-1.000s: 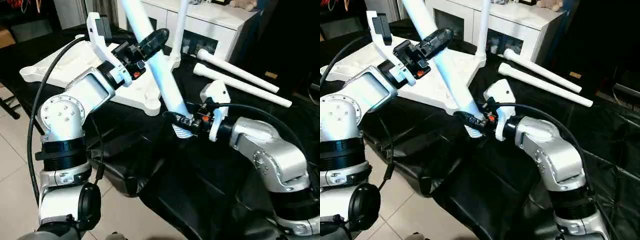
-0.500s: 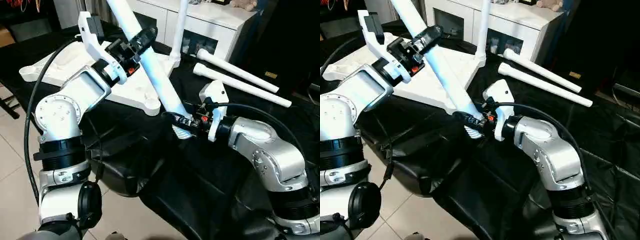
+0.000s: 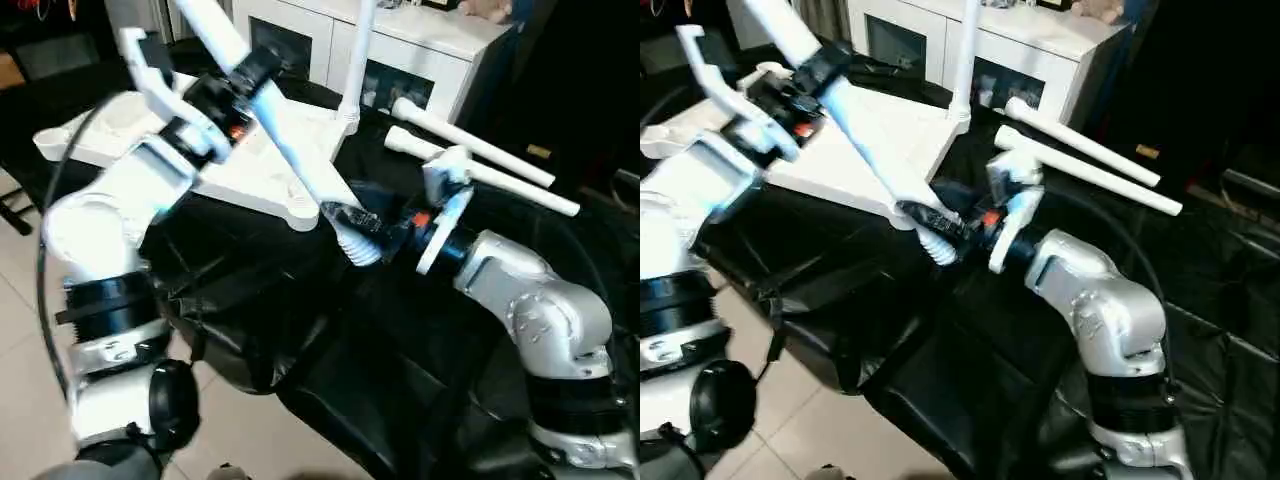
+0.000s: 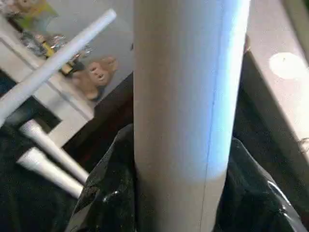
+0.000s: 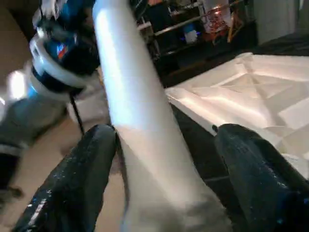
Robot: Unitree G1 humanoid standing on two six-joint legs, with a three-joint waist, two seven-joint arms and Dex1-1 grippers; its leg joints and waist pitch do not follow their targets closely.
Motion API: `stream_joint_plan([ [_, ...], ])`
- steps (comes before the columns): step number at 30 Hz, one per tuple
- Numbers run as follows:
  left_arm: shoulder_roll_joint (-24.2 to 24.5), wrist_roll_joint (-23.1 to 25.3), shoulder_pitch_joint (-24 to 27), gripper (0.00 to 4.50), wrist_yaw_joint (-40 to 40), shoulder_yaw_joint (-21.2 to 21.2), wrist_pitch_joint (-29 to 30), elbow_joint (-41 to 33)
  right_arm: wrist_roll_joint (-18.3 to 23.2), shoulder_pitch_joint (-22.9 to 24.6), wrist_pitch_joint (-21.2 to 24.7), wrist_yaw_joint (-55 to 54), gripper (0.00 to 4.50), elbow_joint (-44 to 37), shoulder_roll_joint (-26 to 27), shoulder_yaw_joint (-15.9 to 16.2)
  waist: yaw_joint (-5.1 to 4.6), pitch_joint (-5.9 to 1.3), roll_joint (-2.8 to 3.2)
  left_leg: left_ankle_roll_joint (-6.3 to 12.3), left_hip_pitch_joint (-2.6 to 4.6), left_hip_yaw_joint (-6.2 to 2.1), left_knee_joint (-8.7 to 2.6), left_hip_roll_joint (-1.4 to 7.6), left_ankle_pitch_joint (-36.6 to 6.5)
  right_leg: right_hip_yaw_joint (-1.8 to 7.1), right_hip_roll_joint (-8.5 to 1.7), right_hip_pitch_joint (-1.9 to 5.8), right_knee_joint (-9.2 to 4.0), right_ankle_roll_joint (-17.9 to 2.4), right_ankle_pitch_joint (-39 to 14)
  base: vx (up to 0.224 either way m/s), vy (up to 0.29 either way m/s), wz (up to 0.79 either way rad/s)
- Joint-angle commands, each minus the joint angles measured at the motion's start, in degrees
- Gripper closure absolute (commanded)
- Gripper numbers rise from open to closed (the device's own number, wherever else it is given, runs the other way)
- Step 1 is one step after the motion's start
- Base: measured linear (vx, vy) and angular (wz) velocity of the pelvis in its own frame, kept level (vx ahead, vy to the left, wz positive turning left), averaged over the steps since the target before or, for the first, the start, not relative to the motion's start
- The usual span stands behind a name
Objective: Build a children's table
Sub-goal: Move to table
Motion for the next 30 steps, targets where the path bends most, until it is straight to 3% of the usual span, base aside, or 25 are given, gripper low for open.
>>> stream_joint_plan([
  [1,0.59,-2.76,-0.95,2.78,-1.83,0.66,1.13,0.23,1.85,-0.53,2.55,-1.89,0.61,1.22,-0.17,-2.88,-0.05,-4.23,0.56,-3.86,0.72,1.71,-4.51,-0.90,-2.93,0.17,-2.55,2.96,-3.55,-9.16,5.09,0.000,0.000,0.00],
  [5,1.64,-4.82,-0.21,2.78,-3.17,1.05,1.86,0.07,5.36,-0.38,6.12,-4.72,0.25,2.92,0.03,-6.51,0.09,-4.17,0.12,-4.60,0.75,1.81,-4.62,-0.91,-2.31,0.12,-2.59,2.92,-3.50,-8.81,5.69,0.000,0.000,0.00],
  [9,2.54,-5.81,0.19,2.78,-3.64,1.61,2.24,0.20,7.37,-0.48,9.12,-6.42,0.03,4.00,-0.18,-8.07,0.03,-4.14,-0.45,-4.80,0.59,1.88,-4.63,-0.95,-2.26,0.17,-2.64,3.13,-3.64,-7.97,4.69,0.000,0.000,0.00],
  [16,2.85,-5.82,0.15,2.78,-3.69,2.13,1.15,0.92,14.10,-0.04,15.77,-8.29,0.00,5.28,1.36,-10.75,0.04,-4.18,-0.60,-4.74,0.57,1.84,-4.71,-0.93,-1.29,0.17,-2.72,3.15,-3.65,-6.98,4.74,0.000,0.000,0.00],
  [21,3.31,-6.12,0.17,2.78,-3.17,2.55,0.43,1.14,21.83,0.11,19.84,-11.58,0.00,6.44,4.20,-14.40,0.11,-4.22,-0.83,-4.92,0.68,1.88,-4.84,-0.91,-1.52,0.10,-2.79,3.05,-3.69,-6.99,4.52,0.000,0.000,0.00],
  [27,3.42,-6.19,-0.45,2.78,-2.48,4.05,-0.59,2.38,26.47,-0.66,21.39,-14.81,0.00,8.12,5.75,-17.51,0.39,-4.17,-1.05,-5.28,0.84,2.08,-5.07,-0.79,-2.28,-0.08,-2.93,2.88,-4.01,-5.95,3.21,0.000,0.000,0.00],
  [30,3.48,-6.79,-0.59,2.78,-2.25,4.19,-1.09,2.83,26.75,-0.83,22.09,-15.63,0.00,7.66,5.69,-17.21,0.51,-4.22,-0.95,-5.26,0.94,2.12,-5.27,-0.67,-2.85,-0.49,-3.07,2.76,-4.07,-5.85,2.69,0.000,0.000,0.00],
])
